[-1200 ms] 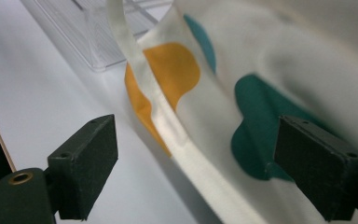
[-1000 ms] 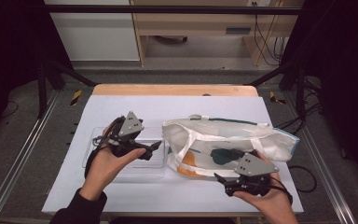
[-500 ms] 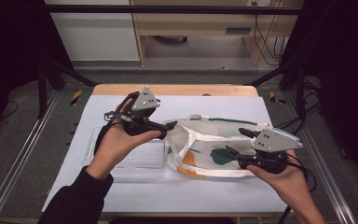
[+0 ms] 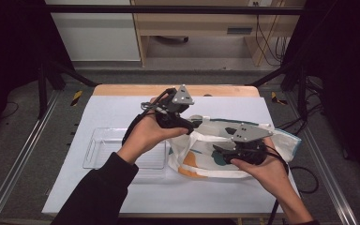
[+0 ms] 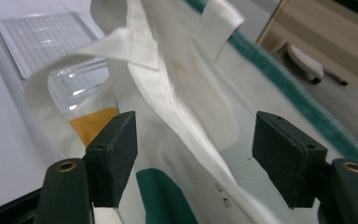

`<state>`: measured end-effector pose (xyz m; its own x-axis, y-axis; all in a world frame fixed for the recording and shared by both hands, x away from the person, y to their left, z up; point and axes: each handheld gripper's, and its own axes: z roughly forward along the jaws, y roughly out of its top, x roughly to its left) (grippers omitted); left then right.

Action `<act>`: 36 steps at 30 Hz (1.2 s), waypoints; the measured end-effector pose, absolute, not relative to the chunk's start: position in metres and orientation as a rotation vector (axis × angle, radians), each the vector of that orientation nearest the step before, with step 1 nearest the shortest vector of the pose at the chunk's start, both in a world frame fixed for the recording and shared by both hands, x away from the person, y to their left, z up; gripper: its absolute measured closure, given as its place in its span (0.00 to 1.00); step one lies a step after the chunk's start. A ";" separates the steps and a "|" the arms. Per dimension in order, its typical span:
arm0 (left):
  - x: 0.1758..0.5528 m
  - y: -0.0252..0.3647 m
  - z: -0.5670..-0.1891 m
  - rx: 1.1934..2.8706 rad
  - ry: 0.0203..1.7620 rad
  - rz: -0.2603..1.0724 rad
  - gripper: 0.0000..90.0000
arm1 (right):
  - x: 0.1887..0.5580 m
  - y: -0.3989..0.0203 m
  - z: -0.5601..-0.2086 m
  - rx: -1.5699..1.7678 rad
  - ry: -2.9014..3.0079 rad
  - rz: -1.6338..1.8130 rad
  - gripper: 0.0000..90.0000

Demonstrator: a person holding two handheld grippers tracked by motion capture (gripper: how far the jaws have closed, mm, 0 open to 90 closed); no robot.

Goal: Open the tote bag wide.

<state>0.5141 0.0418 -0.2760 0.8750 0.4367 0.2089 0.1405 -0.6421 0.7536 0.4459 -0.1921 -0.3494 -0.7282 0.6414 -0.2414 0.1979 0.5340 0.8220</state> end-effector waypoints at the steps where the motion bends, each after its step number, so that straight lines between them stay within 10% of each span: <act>1: 0.514 0.042 -0.276 2.252 0.414 0.482 0.32 | 0.446 -0.192 -0.349 0.679 2.247 1.110 0.35; 12: 0.531 0.009 -0.285 2.318 0.398 0.414 0.41 | 0.457 -0.179 -0.364 0.706 2.264 1.078 0.40; 28: 0.540 -0.009 -0.291 2.448 0.425 0.409 0.81 | 0.454 -0.187 -0.366 0.720 2.252 1.087 0.88; 36: 0.542 -0.010 -0.285 2.449 0.421 0.422 0.86 | 0.443 -0.190 -0.367 0.718 2.268 1.113 0.94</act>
